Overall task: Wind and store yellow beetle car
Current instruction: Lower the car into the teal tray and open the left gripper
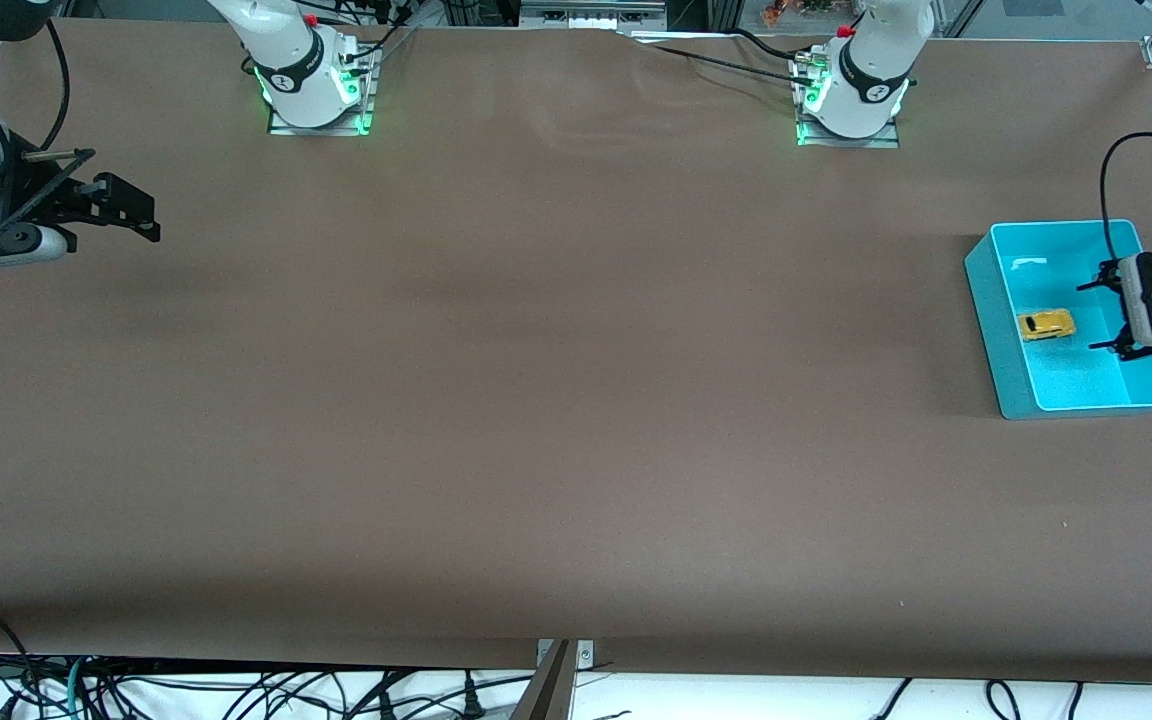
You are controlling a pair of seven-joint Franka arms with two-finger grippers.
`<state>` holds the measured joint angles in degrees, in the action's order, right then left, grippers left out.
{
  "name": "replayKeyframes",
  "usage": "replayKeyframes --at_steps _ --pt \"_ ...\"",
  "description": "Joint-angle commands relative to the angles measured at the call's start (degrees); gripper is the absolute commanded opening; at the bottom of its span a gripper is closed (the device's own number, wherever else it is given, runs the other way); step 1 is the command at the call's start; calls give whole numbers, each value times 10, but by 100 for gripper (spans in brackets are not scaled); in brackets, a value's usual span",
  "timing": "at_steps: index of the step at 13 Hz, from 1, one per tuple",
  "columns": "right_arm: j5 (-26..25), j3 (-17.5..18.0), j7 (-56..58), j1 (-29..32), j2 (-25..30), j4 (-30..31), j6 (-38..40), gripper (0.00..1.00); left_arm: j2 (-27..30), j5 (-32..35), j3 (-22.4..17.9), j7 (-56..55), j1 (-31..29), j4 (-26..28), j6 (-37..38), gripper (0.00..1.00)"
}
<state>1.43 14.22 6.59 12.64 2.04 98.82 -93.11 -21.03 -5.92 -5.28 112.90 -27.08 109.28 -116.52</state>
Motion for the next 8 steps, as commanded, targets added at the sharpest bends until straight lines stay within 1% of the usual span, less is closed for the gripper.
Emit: replayKeyframes --at_steps 1,2,4,5,8 --pt "9 -2 -4 -3 -5 -16 13 100 21 -12 -2 -95 4 1 41 100" --pt "9 -2 -4 -3 -5 -16 13 100 28 -12 2 -148 9 1 56 100" --pt "9 -2 -4 -3 -5 -16 13 100 48 -13 4 -263 51 1 86 100" --pt "9 -2 -4 -3 -5 -16 13 100 55 -16 15 -312 68 1 92 100" --pt "9 -2 -3 -3 -6 -15 13 100 63 -19 80 -464 82 -1 91 100"
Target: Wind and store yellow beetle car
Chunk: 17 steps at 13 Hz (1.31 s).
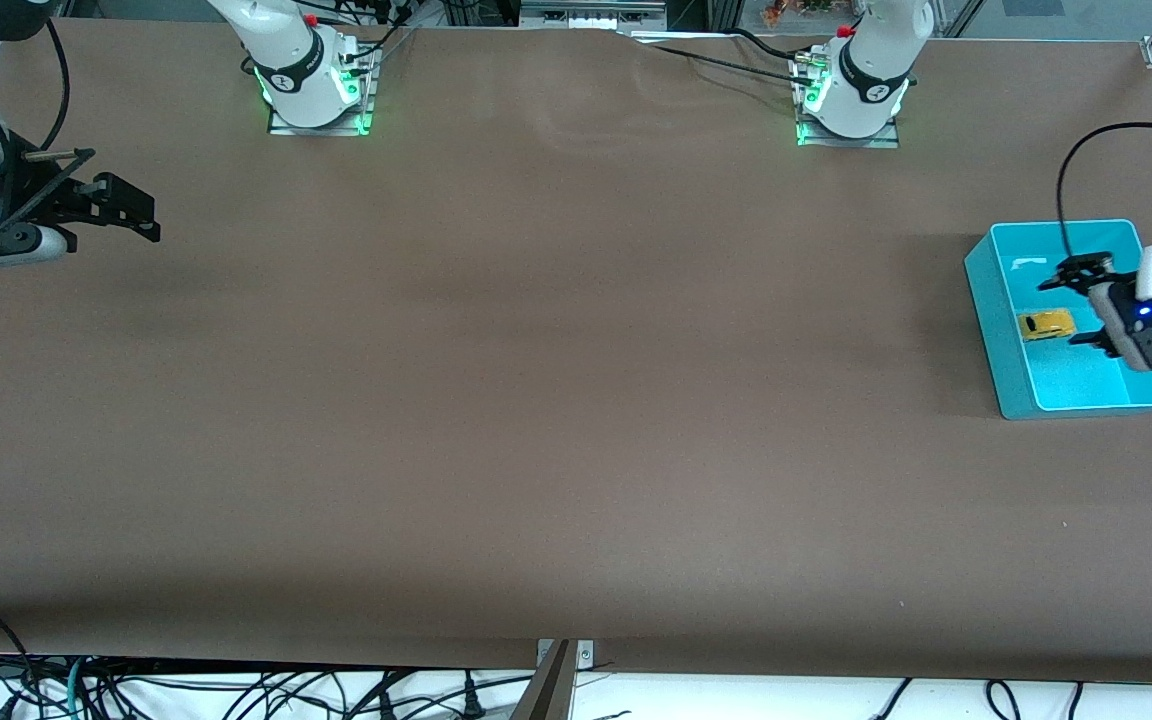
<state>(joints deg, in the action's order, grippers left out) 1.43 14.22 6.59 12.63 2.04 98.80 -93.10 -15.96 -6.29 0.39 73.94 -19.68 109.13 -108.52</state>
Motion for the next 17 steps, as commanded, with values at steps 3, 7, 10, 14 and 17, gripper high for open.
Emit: replayKeyframes --at_steps 3,7,10,14,17 --pt "9 -2 -3 -2 -5 -15 13 100 17 -15 83 -238 30 -29 12 100" --pt "9 -2 -3 -2 -5 -15 13 100 40 -7 123 -395 59 -70 35 100" --pt "9 -2 -3 -2 -5 -15 13 100 41 -7 123 -460 93 -137 107 100" --pt "9 -1 -1 -2 -5 -15 14 100 41 0 118 -580 144 -216 224 100" --pt "9 -1 7 -2 -5 -15 14 100 44 57 113 -642 182 -244 256 100"
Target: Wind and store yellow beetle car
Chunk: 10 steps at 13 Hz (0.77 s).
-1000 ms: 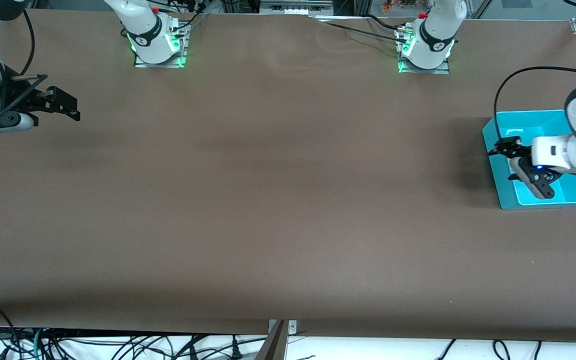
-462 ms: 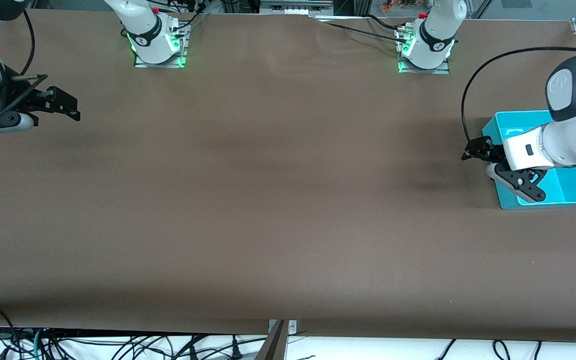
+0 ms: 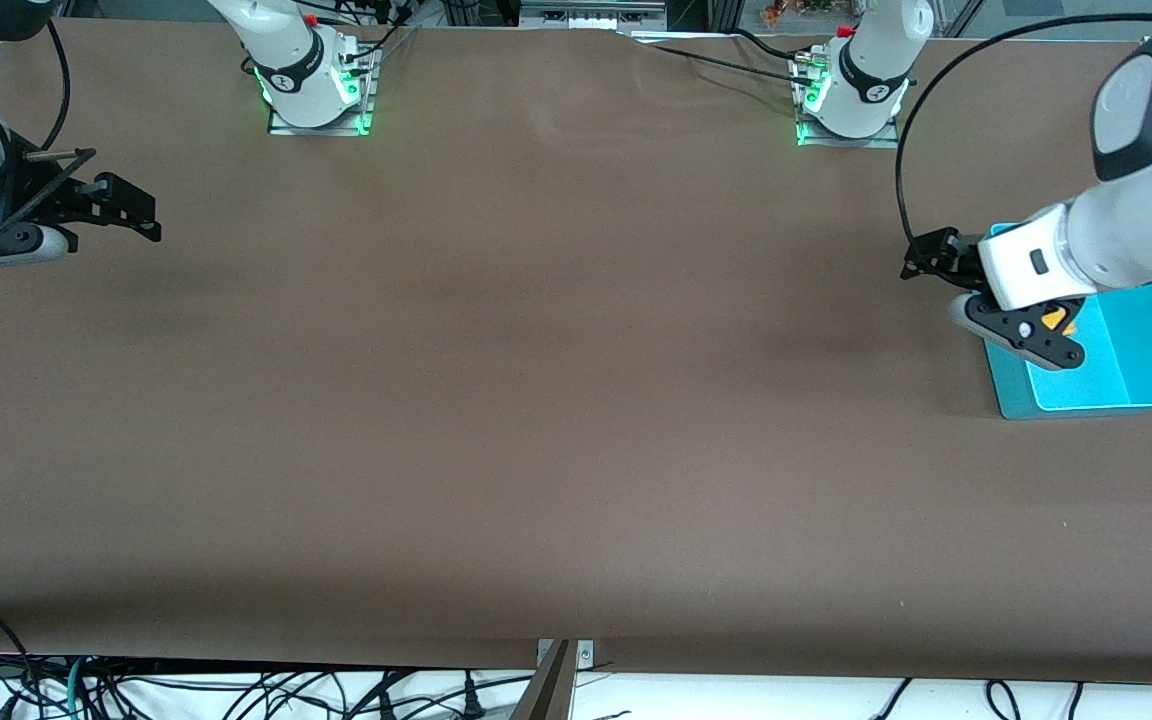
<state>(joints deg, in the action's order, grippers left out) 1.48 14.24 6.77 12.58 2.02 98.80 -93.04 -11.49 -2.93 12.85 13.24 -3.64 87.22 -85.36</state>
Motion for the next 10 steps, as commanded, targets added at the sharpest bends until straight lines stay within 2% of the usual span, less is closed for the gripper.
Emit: replayKeyframes --at_steps 1,6,10 --pt "9 -1 5 -2 -5 -15 14 100 1 22 -15 -37 24 -31 24 100" --pt "13 0 5 -2 -5 -14 14 100 21 26 -64 -38 43 -30 27 100" --pt "20 -1 5 -2 -5 -15 13 100 21 20 -79 -87 44 -28 28 100"
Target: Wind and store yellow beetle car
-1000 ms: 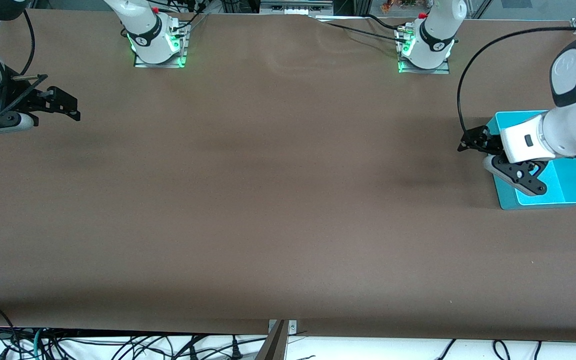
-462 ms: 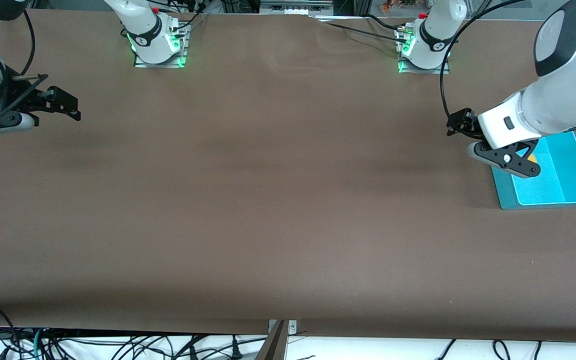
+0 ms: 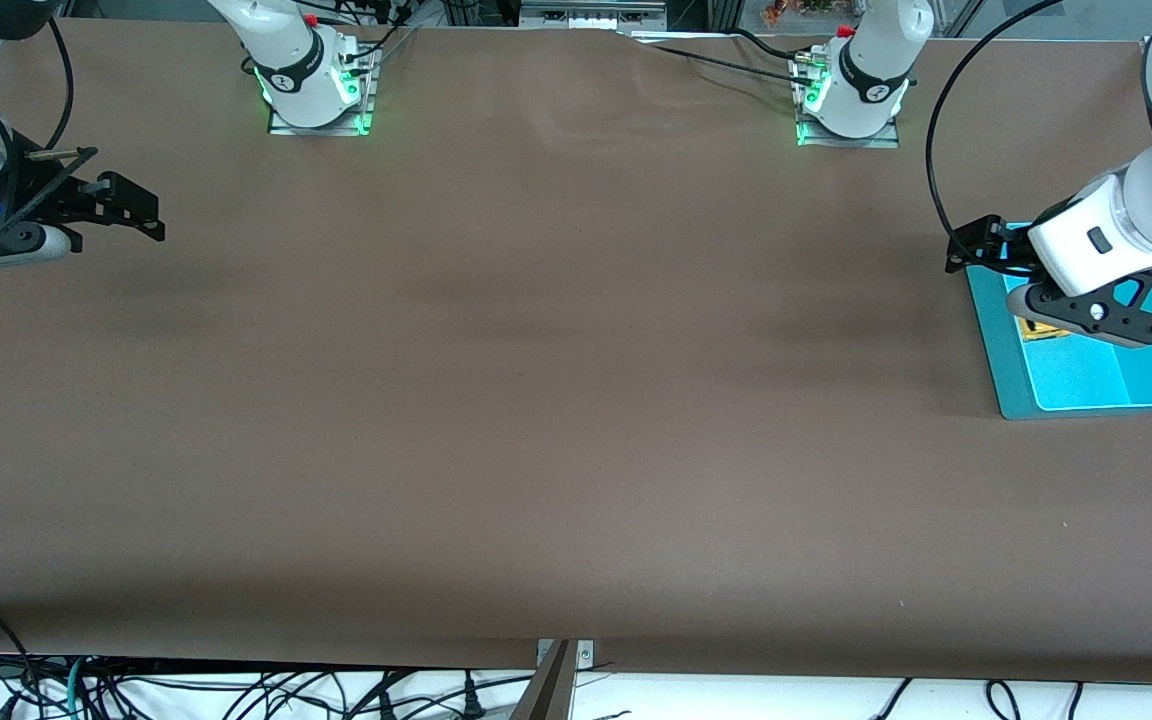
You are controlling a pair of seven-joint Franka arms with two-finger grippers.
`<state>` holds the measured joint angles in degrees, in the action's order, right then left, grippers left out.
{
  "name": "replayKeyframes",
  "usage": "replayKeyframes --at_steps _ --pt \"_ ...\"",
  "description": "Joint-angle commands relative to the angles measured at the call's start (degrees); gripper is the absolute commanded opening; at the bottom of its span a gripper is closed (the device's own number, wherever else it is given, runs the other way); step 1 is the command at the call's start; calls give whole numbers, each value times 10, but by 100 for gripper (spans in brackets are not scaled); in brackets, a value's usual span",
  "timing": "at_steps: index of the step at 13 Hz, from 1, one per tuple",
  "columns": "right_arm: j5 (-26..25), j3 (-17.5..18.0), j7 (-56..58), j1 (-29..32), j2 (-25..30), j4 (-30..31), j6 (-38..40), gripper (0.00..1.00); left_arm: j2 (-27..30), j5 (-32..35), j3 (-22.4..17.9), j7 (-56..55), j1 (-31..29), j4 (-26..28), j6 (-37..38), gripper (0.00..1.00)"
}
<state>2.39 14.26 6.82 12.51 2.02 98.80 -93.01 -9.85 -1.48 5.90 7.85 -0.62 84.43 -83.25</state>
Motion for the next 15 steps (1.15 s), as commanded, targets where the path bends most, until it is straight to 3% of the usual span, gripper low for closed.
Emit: replayKeyframes --at_steps 1,15 --pt "11 0 5 -1 -5 -15 13 100 2 6 -10 -34 14 2 11 100" --pt "12 -1 9 0 -5 -14 13 100 -24 5 -8 -27 1 -1 31 100"
